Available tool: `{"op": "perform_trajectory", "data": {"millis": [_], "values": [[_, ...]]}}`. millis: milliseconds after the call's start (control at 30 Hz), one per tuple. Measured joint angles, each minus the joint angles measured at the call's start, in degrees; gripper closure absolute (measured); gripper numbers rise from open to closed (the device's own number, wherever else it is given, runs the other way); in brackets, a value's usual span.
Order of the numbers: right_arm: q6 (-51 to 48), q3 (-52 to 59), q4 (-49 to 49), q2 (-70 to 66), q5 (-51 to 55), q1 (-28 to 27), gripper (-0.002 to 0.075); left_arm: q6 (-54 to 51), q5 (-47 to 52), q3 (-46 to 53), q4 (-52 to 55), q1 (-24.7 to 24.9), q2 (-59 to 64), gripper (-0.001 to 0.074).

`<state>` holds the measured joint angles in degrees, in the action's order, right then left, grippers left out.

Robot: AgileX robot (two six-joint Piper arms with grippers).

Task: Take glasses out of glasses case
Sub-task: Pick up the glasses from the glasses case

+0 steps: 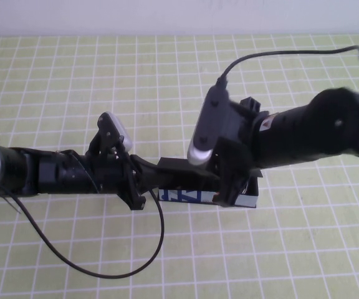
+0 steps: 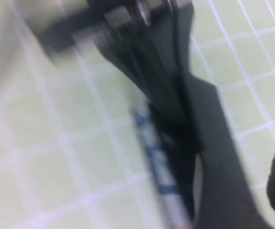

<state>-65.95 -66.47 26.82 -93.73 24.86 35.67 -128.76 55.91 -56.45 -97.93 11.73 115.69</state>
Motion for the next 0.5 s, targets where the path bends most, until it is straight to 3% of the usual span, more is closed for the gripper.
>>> {"op": "perform_trajectory", "data": {"millis": [200, 333, 500], "values": [[15.09, 0.0, 5.92, 3.09, 13.36, 0.0, 0.0685, 0.92, 0.0, 0.0, 0.0, 0.0, 0.0, 0.0739], [23.88, 0.0, 3.53, -0.24, 14.13, 0.0, 0.0731, 1.13, 0.0, 0.0, 0.0, 0.0, 0.0, 0.0739], [36.68, 0.0, -3.36, -5.9, 6.27, 0.0, 0.0741, 2.02, 0.0, 0.0, 0.0, 0.0, 0.0, 0.0739]]}}
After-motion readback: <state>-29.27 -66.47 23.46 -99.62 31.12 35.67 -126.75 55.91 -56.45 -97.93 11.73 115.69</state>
